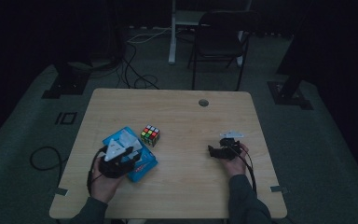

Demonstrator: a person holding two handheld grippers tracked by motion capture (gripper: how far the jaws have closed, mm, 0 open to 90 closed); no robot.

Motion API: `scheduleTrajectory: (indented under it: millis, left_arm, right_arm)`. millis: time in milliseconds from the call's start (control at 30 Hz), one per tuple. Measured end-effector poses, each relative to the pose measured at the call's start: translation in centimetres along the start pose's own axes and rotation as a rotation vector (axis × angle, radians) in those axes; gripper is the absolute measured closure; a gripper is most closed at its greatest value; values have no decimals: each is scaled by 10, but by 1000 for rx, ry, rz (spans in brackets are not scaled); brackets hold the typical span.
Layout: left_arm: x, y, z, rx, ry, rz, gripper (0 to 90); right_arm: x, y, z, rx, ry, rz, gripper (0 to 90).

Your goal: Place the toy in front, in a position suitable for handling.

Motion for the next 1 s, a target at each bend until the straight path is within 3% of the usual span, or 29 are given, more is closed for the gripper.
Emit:
scheduleTrajectory:
  millis: [167,267,367,600,700,800,1000]
  left_arm:
    - [24,-10,-31,-69,-27,-57,647]
    - [29,-18,-44,-113,-11,-86,656]
    - [32,-23,-49,-136,4,-109,677]
    - [22,-29,-48,-141,38,-110,823]
    - [20,-30,-45,-137,55,-116,858]
    - [17,-32,-41,-133,55,-106,864]
    - [8,-42,-29,-136,72,-107,865]
  right_arm:
    - [0,0,0,0,-1,1,156]
    - [-2,0,2,-1,3,2,244]
    - [-13,2,3,1,61,4,324]
    - [-40,13,7,24,127,66,352]
    - [-45,17,9,30,154,61,352]
    - [-51,25,10,44,182,43,343]
    - [-78,51,10,79,222,108,313]
Point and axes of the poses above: each handheld gripper's, and its own axes: z roughly backward along the jaws, y roughly out of its top, x roughly to its right, the point moved 9 cm from there along -z, roughly forward along the jaws, and after that the axes turned 5 degrees about y, right-handed, at the moved point
